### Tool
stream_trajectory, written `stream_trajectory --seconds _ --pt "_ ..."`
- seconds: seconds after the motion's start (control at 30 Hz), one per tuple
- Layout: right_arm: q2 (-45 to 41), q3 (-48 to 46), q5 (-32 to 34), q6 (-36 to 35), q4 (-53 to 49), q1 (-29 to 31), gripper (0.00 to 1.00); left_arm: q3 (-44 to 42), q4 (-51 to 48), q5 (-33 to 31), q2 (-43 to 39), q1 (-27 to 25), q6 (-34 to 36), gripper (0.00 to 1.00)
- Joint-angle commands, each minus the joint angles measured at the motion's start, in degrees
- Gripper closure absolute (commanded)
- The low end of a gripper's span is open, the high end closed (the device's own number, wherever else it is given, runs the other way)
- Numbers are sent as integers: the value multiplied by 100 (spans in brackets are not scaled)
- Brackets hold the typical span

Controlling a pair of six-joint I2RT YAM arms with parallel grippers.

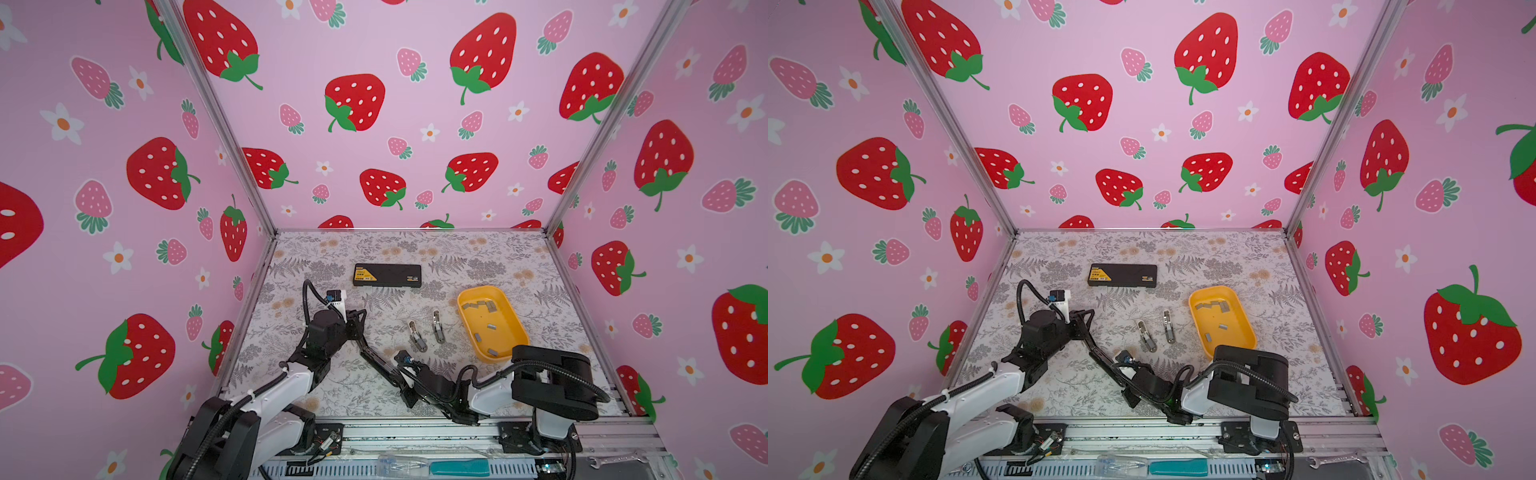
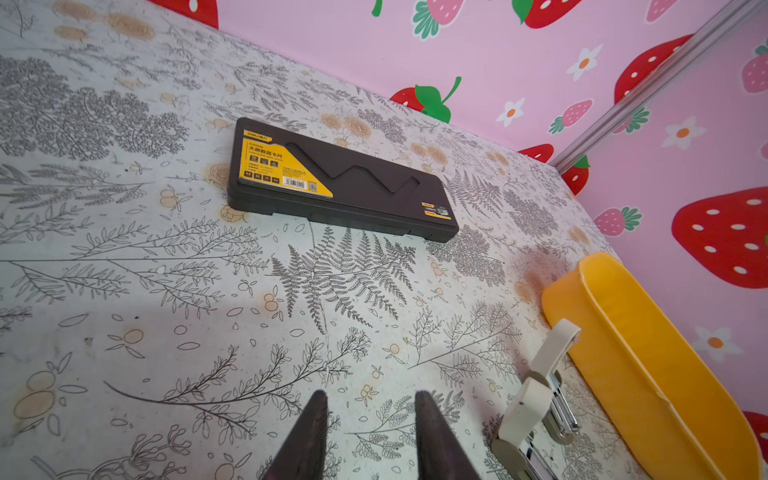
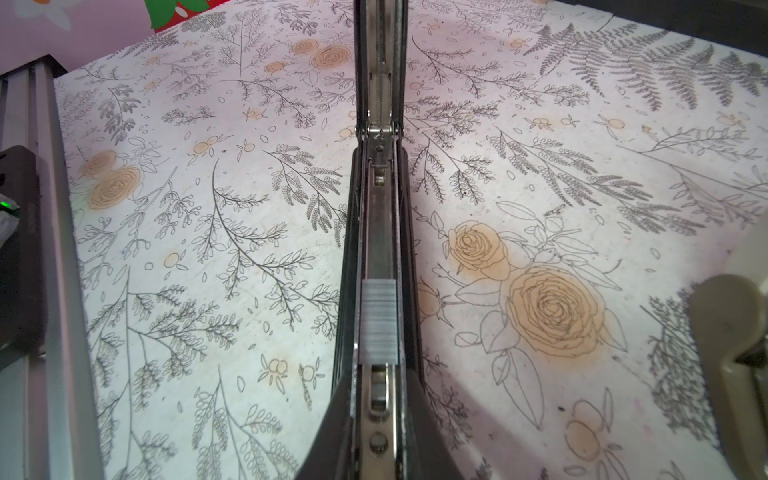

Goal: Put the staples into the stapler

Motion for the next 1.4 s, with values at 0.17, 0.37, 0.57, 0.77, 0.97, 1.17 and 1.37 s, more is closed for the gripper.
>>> stream_trajectory --seconds 0.17,0.37,0.57,0.77,0.97,1.17,1.37 --pt "253 105 -54 -25 279 25 100 -459 -382 213 -1068 -780 7 62" --pt "252 91 -177 -149 395 47 100 -429 -534 161 -1224 -1056 253 58" --pt "235 69 -93 -190 408 56 100 -459 -429 178 -1114 -1256 421 49" --pt "253 60 -130 -181 464 56 100 -504 -500 150 -1174 -1450 550 43" --pt "318 60 -120 -164 554 56 100 -588 -684 22 -1510 -1555 552 37" --pt "356 32 -138 -142 671 55 100 -651 -827 -20 -1700 -1609 563 29" --pt "406 5 -137 -147 776 64 100 -710 -879 -133 -1790 -1627 534 26"
